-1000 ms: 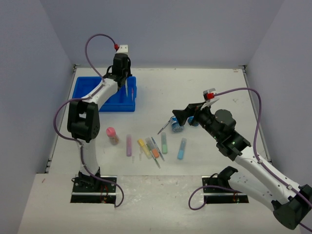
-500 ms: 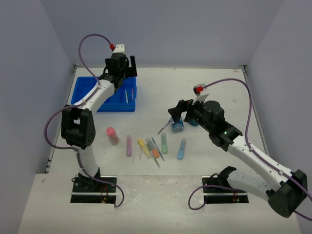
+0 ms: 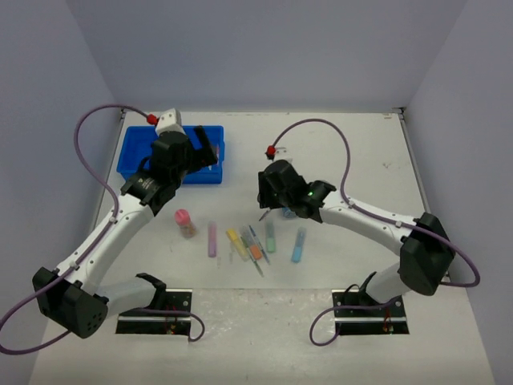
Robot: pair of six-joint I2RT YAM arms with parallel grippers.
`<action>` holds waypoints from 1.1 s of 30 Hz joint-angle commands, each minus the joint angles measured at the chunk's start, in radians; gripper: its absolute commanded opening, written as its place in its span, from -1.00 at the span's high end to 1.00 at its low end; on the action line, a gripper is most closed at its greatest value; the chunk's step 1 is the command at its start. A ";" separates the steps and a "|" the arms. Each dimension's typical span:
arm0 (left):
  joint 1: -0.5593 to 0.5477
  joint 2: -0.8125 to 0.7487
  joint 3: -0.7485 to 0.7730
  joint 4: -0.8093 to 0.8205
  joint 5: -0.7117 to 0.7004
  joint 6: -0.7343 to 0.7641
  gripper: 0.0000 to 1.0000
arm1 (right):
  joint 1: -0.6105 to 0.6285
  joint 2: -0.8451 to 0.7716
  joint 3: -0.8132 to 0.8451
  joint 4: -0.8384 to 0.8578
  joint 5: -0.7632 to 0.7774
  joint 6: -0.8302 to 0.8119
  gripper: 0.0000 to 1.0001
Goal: Sort the stationery into containers
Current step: Pick up the pen from the center of the board.
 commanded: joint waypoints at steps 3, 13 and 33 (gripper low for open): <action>-0.010 -0.173 -0.156 -0.116 0.028 0.045 -1.00 | 0.150 0.082 0.045 -0.168 0.080 -0.014 0.33; -0.010 -0.321 -0.259 -0.167 0.076 0.147 -1.00 | 0.215 0.148 -0.022 -0.146 -0.041 -0.028 0.35; -0.010 -0.305 -0.301 -0.155 0.125 0.181 -1.00 | 0.219 0.316 -0.018 -0.093 -0.075 -0.043 0.47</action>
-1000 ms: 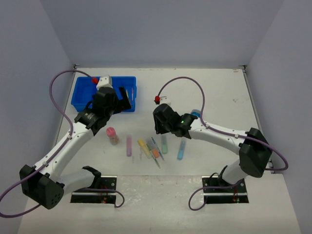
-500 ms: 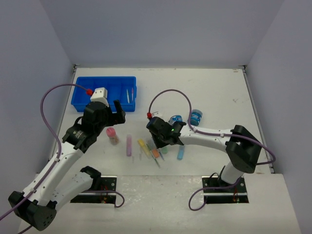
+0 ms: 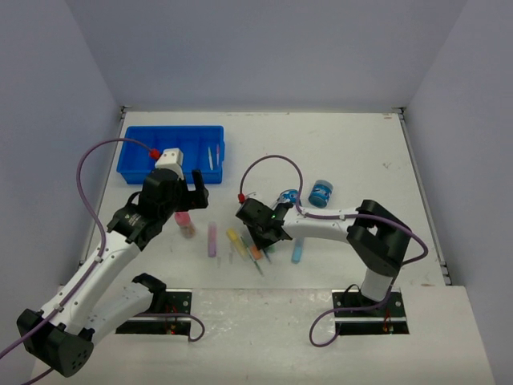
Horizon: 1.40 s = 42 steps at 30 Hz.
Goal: Sort the stationery into containers
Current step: Pick up the pen from the center of the board.
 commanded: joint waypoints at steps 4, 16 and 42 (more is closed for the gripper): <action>-0.001 -0.015 0.003 0.005 0.017 0.031 -1.00 | 0.005 0.057 0.008 0.040 -0.016 -0.010 0.50; -0.024 0.025 0.003 -0.027 0.054 -0.073 -1.00 | 0.002 -0.132 0.042 -0.082 0.137 -0.007 1.00; -0.722 0.303 -0.170 -0.114 -0.347 -0.728 0.21 | -0.167 -0.522 -0.079 -0.136 0.175 -0.055 1.00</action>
